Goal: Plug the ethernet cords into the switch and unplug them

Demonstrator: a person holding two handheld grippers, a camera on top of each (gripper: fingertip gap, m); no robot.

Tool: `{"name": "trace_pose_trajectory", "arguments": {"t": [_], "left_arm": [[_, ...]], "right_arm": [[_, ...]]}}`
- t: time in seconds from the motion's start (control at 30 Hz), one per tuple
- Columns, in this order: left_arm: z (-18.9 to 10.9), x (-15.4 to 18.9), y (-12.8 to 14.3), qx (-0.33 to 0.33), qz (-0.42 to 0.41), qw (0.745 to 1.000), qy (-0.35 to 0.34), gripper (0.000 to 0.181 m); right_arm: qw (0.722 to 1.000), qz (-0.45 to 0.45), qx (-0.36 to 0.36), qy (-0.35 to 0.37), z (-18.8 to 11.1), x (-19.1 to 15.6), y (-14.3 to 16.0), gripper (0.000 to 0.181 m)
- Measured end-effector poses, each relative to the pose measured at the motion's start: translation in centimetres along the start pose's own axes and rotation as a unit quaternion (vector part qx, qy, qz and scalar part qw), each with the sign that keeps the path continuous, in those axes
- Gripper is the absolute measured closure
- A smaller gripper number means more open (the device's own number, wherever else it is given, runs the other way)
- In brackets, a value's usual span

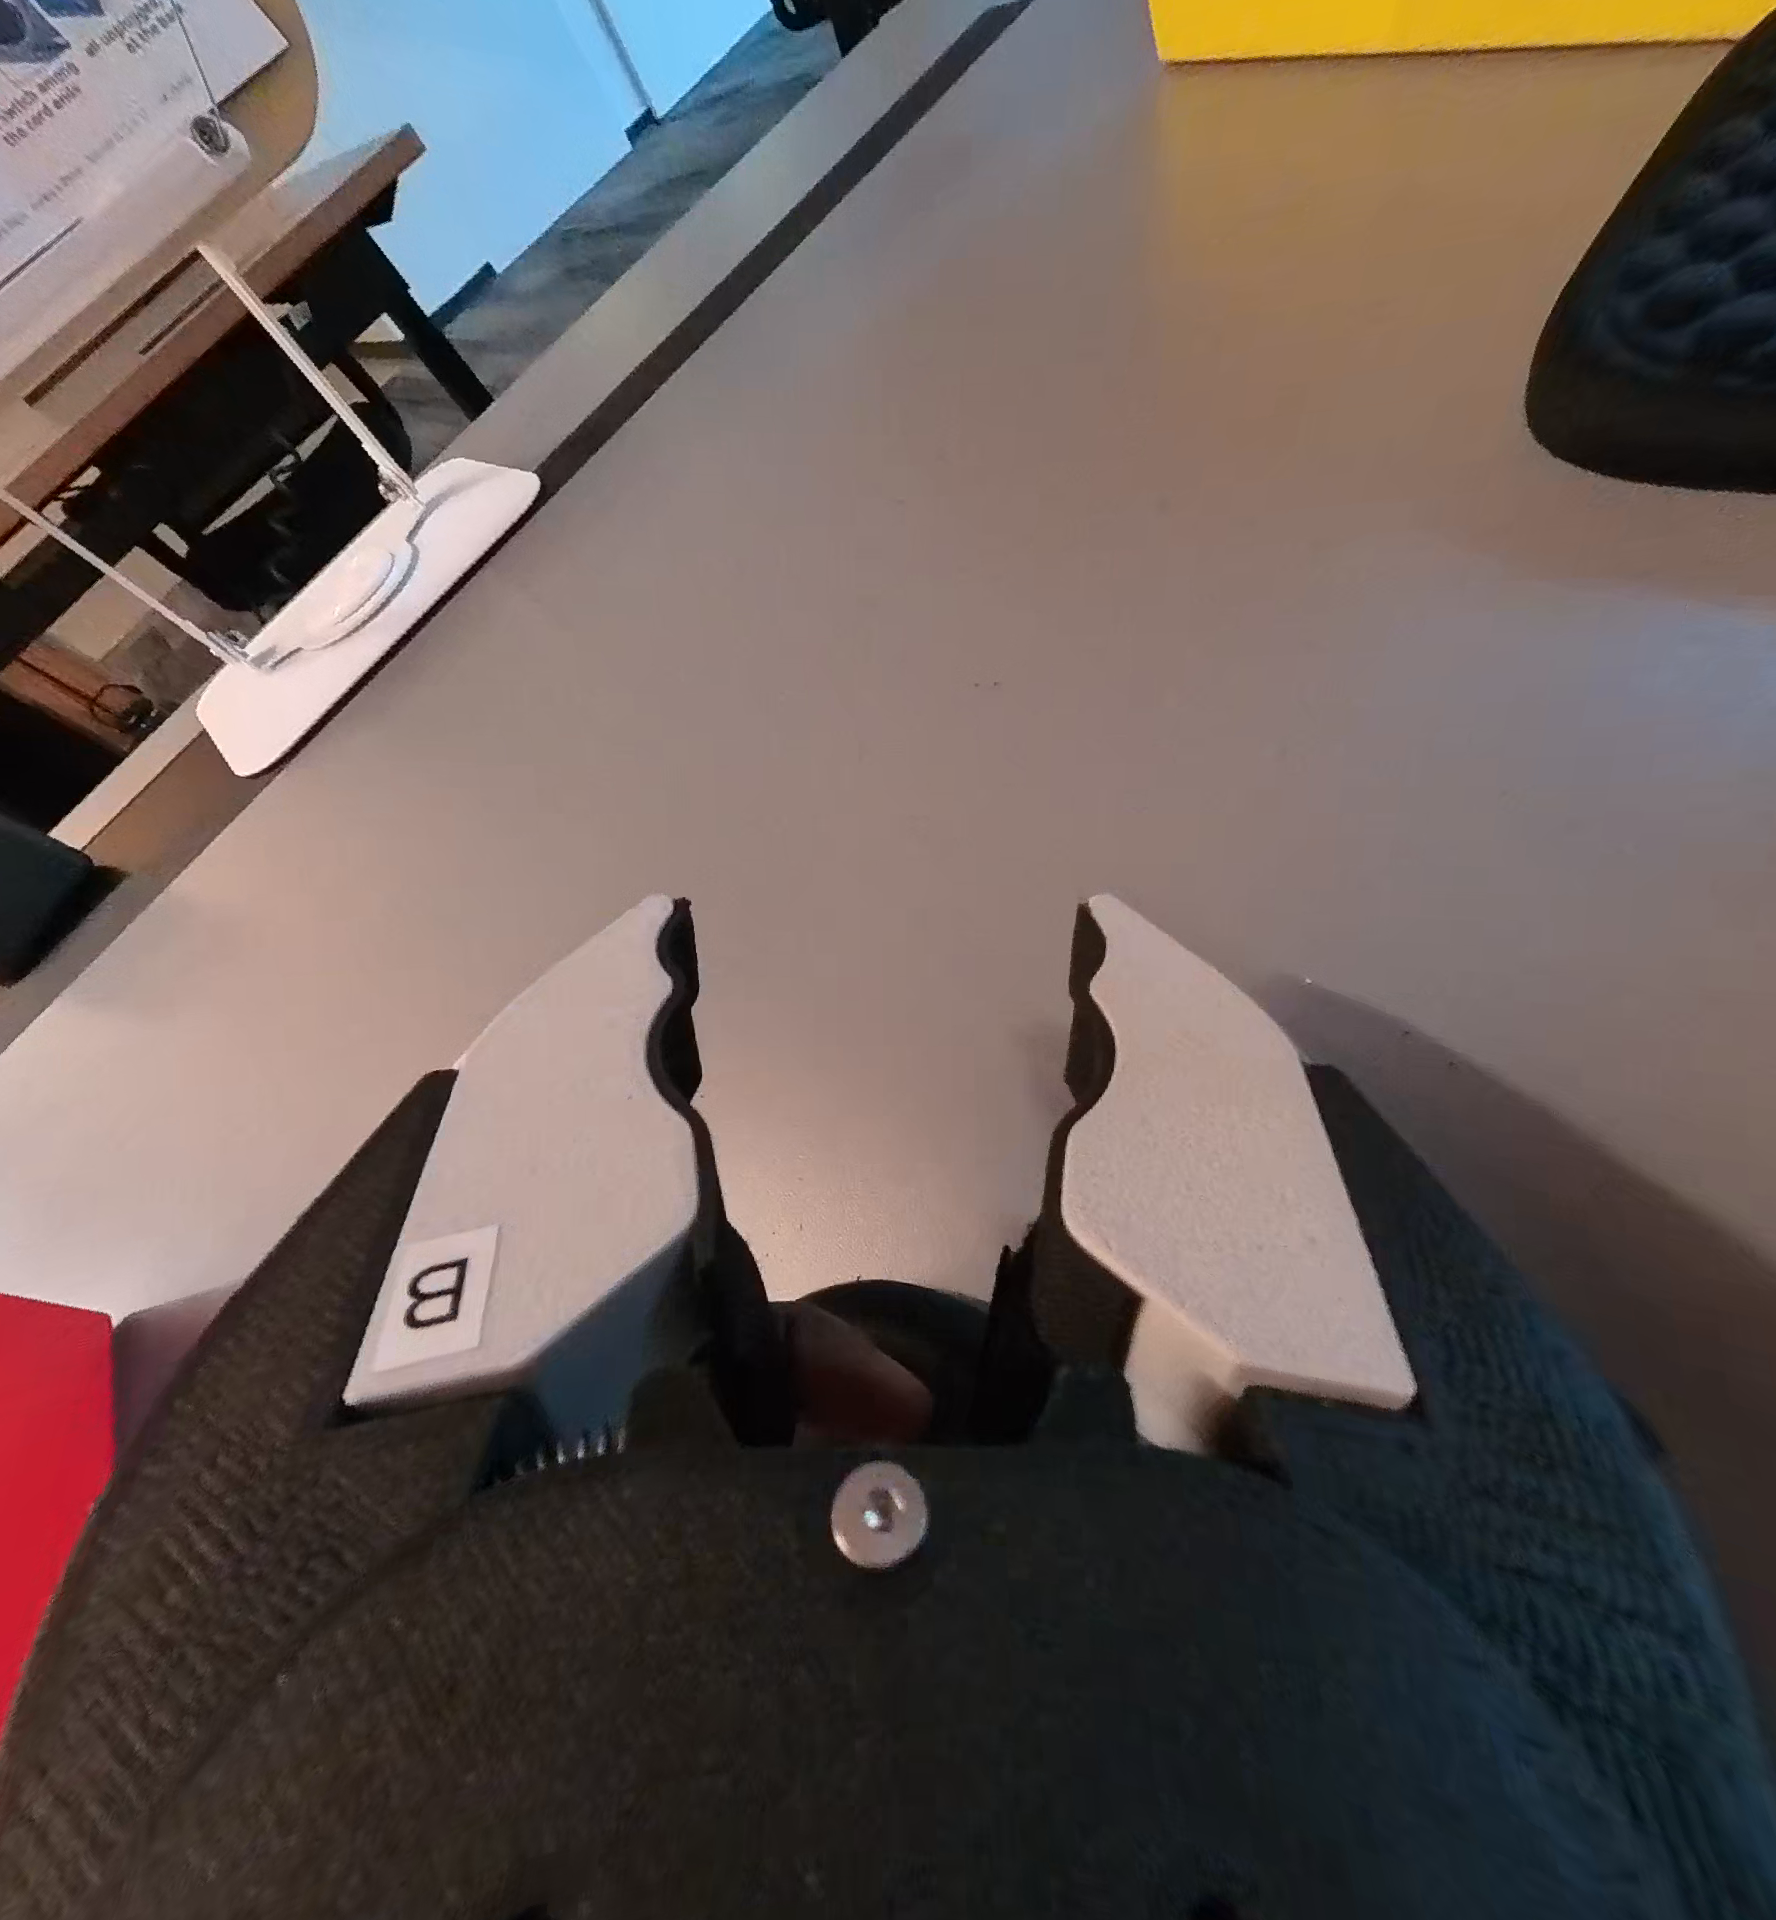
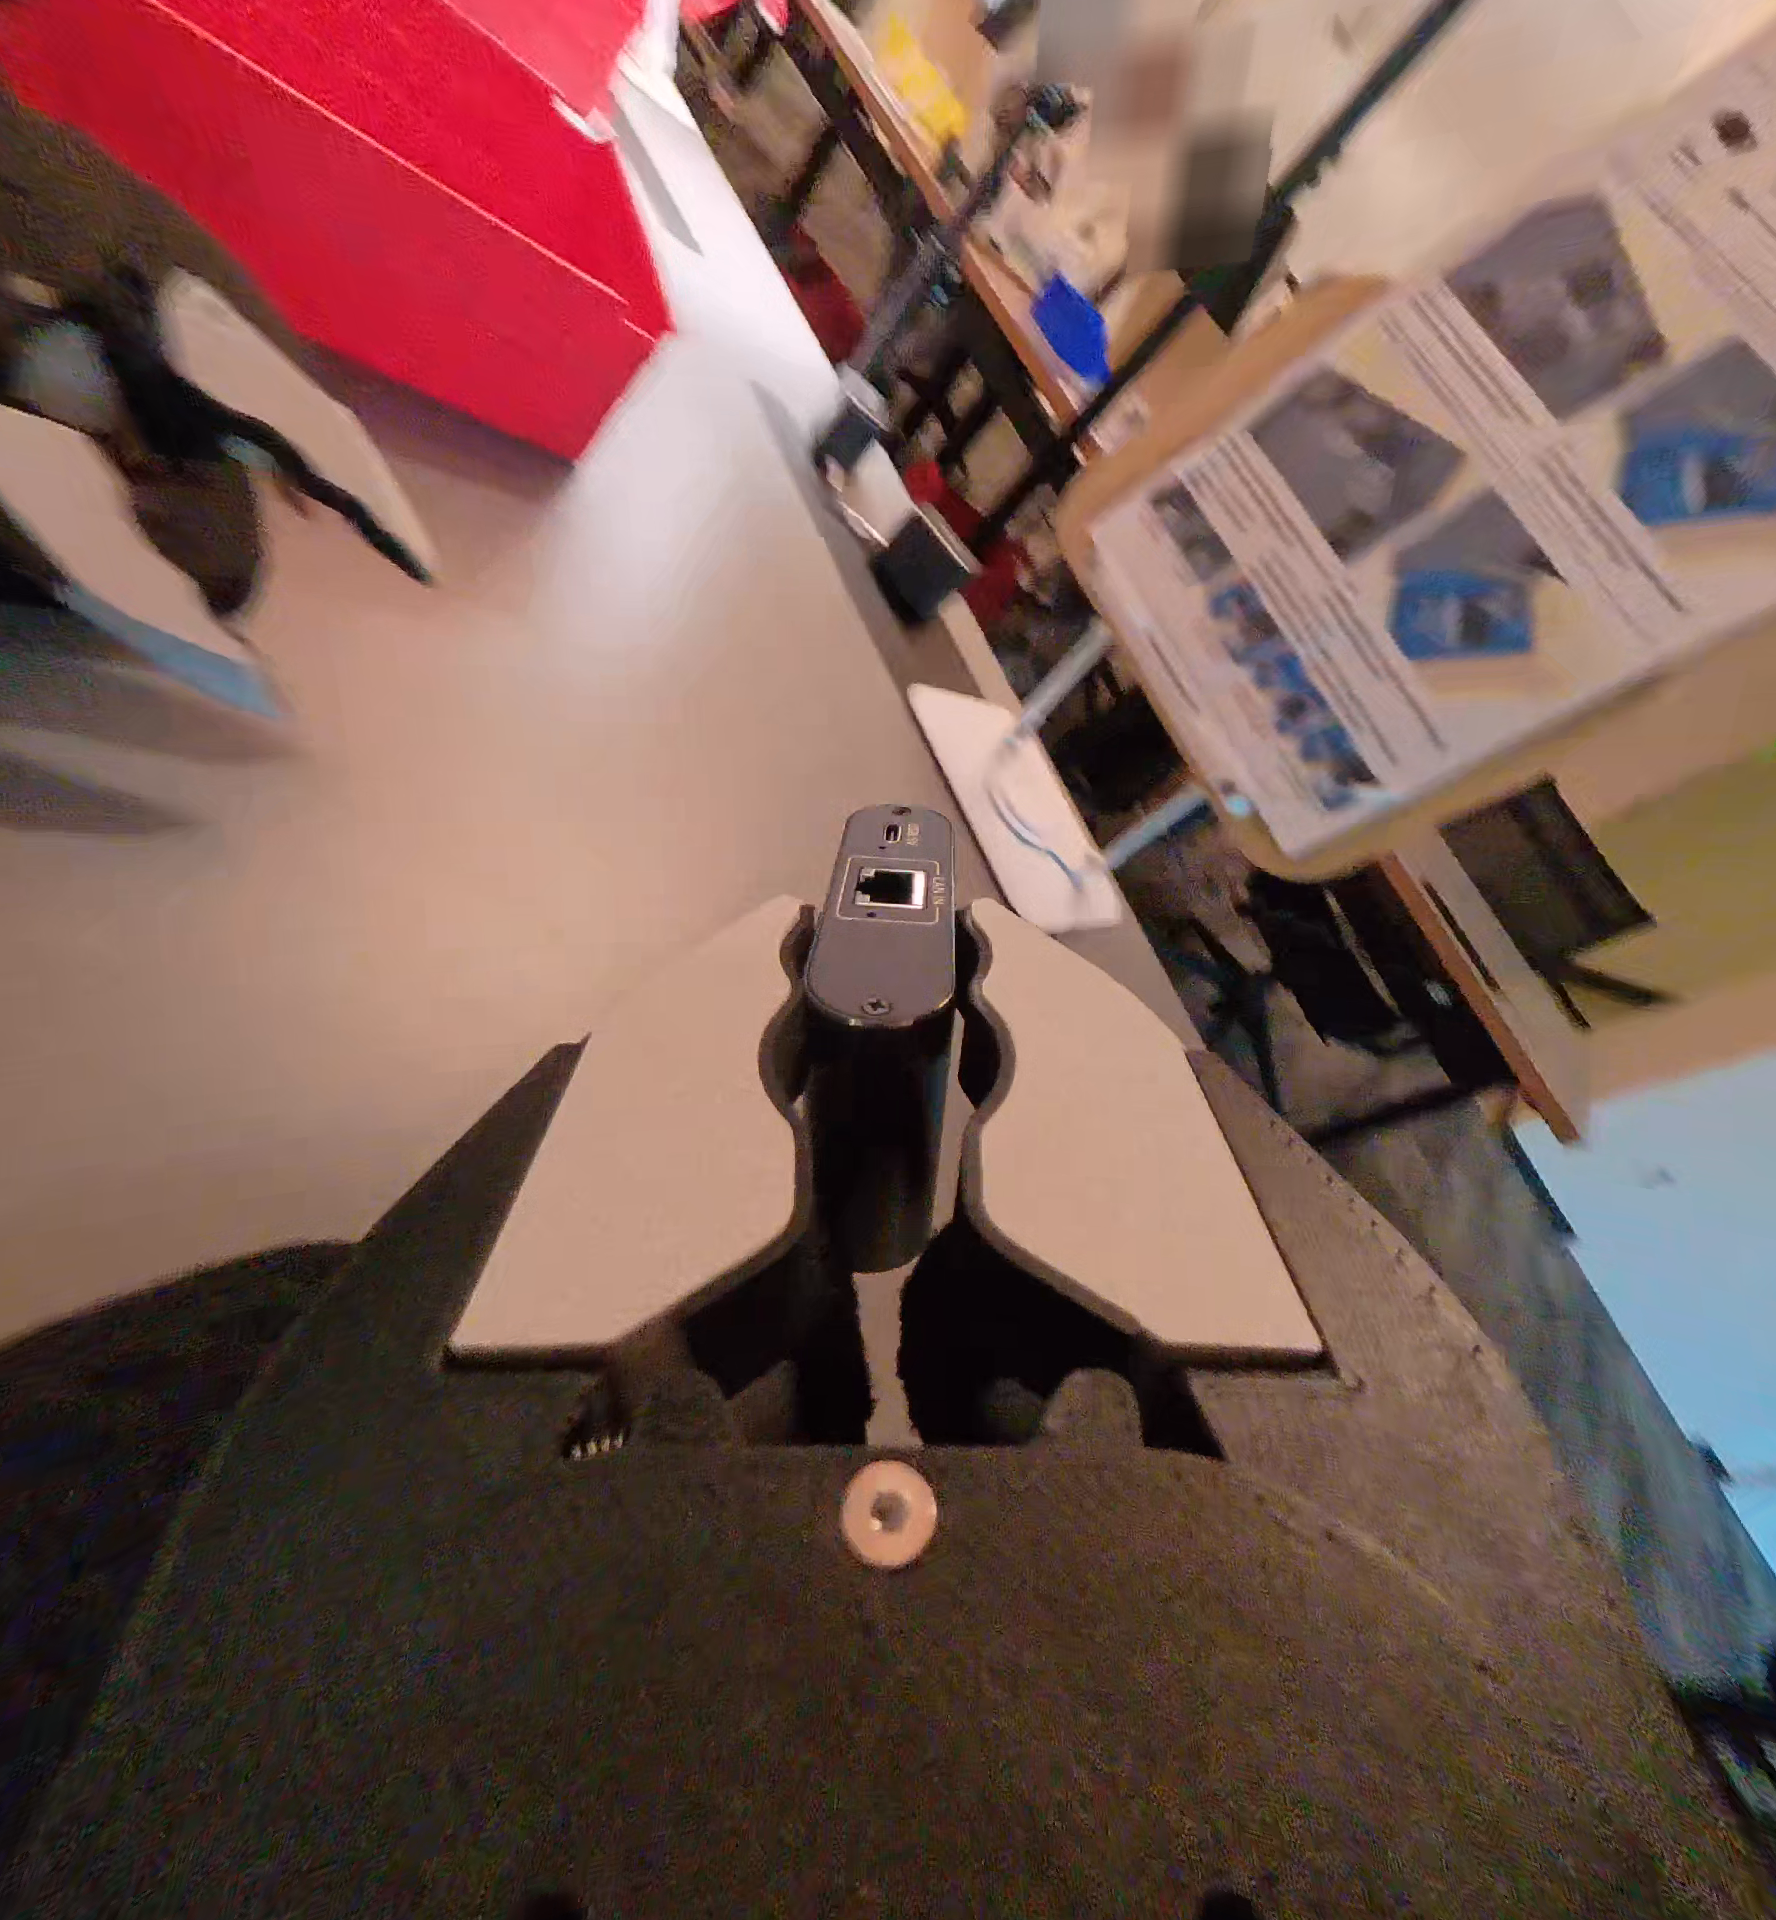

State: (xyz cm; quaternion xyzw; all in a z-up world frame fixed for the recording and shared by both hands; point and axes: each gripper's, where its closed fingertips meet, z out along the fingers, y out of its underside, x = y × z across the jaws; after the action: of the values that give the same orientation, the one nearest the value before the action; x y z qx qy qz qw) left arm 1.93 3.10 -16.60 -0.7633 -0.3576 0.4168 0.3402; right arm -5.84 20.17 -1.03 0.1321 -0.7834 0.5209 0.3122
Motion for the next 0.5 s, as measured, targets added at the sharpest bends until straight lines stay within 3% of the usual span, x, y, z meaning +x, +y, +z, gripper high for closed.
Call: {"name": "trace_pose_trajectory", "arguments": {"t": [0.1,0.23,0.33,0.5], "left_arm": [[0.0,0.1,0.0,0.000,0.000,1.000,0.003,0.113],[0.1,0.1,0.1,-0.001,-0.004,1.000,0.004,0.113],[0.1,0.1,0.1,-0.003,-0.004,1.000,0.004,0.113],[0.2,0.1,0.2,-0.002,-0.002,1.000,0.004,0.113]], "right_arm": [[0.992,0.019,-0.099,0.070,-3.1,7.6,3.7,0.157],[0.960,0.074,-0.243,0.121,-6.9,15.7,11.2,0.157],[0.933,0.124,-0.319,0.108,-8.2,18.5,16.8,0.157],[0.892,0.188,-0.405,0.070,-9.1,19.7,23.5,0.157]]}}
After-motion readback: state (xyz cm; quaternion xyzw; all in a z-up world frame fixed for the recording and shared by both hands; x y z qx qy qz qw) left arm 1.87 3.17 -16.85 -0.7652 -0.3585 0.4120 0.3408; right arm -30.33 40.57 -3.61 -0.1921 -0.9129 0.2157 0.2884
